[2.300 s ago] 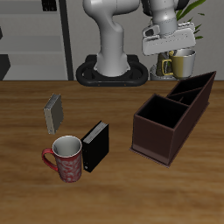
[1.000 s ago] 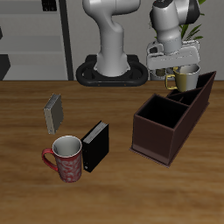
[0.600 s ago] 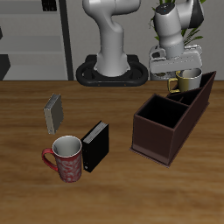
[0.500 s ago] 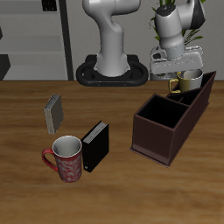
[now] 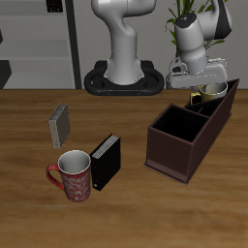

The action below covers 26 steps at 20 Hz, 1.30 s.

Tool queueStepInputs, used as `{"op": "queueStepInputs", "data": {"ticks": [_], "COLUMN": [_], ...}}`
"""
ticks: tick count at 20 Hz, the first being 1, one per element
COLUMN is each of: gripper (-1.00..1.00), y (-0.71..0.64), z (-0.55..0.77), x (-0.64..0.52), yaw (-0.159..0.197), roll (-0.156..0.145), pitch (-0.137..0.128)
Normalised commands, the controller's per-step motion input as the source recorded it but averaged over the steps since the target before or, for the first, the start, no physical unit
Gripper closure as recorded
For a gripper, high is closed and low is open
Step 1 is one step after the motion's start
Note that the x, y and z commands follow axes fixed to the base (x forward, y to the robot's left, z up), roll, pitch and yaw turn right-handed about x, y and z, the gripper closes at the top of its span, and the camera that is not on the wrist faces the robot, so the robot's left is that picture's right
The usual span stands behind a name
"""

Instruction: Place the white-yellow mug into the left desk caddy's left compartment and place the black book into the left desk caddy's front compartment

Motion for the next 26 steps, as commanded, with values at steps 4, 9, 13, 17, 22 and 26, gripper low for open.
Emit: {"op": "queueStepInputs", "data": {"ticks": [4,9,13,17,22,26], "gripper": [1.00,-1.00,-1.00,-1.00,-1.00,-1.00], "y": [0.01,-0.02,-0.02,-0.03,-0.07,-0.14], "z": [-0.28,-0.07,-0.05,0.07,0.22,0.37], "x": [0.12,0.03,0.03,-0.02,-0.03,0.02], "yaw": [-0.041,-0.020,-0.002,-0.002,0.008,0.042], "roll": [0.013,0.011,0.004,-0.003,-0.005,-0.028], "pitch": [0.118,0.056,0.043,0.003,-0.027,-0.042]}}
